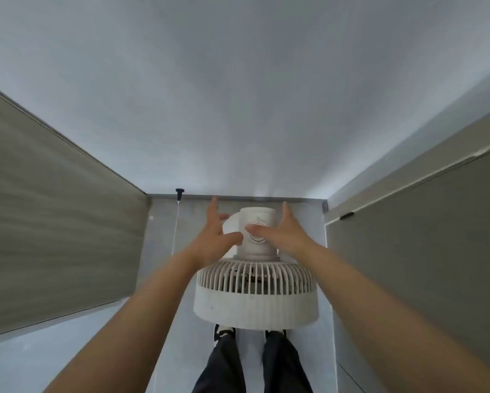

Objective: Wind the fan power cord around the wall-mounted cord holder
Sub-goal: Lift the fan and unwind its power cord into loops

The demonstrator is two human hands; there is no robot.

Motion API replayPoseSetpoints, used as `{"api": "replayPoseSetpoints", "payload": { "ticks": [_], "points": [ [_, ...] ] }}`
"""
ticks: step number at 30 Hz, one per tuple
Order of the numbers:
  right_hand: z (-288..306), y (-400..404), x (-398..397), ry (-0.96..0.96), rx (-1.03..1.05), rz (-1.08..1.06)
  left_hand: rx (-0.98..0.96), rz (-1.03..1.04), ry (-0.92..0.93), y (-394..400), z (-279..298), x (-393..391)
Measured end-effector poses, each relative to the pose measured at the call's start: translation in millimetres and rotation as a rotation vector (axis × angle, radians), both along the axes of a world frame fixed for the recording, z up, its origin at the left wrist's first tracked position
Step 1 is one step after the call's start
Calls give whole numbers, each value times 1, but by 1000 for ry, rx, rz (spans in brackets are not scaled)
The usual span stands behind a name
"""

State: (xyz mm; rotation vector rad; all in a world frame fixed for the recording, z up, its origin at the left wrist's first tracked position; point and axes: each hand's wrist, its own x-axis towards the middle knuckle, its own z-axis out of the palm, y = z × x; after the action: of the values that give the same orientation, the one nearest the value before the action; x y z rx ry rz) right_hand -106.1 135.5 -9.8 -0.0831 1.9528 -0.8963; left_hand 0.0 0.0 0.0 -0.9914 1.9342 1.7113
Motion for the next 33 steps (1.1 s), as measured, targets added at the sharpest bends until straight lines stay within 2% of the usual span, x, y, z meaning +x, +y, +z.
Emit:
{"api": "replayPoseSetpoints", "payload": {
  "ticks": [5,10,16,21,29,33],
  "points": [
    [-32,-3,6,-141,-39,-169,58,138,-56,-4,-30,10],
    [-46,-4,5,-196,-126,-226,80,204,-111,-10,-53,21],
    [-53,4,20,-171,-105,-186,45,206,-225,-17,-83,32],
    [-53,17,51,-118,-130,-157,136,204,-288,-6,-109,32],
    [-56,39,84,-66,-207,-161,296,283,-355,8,-156,-14],
    [-51,44,88,-58,-320,-149,313,201,-383,11,-167,-42]
  ]
}}
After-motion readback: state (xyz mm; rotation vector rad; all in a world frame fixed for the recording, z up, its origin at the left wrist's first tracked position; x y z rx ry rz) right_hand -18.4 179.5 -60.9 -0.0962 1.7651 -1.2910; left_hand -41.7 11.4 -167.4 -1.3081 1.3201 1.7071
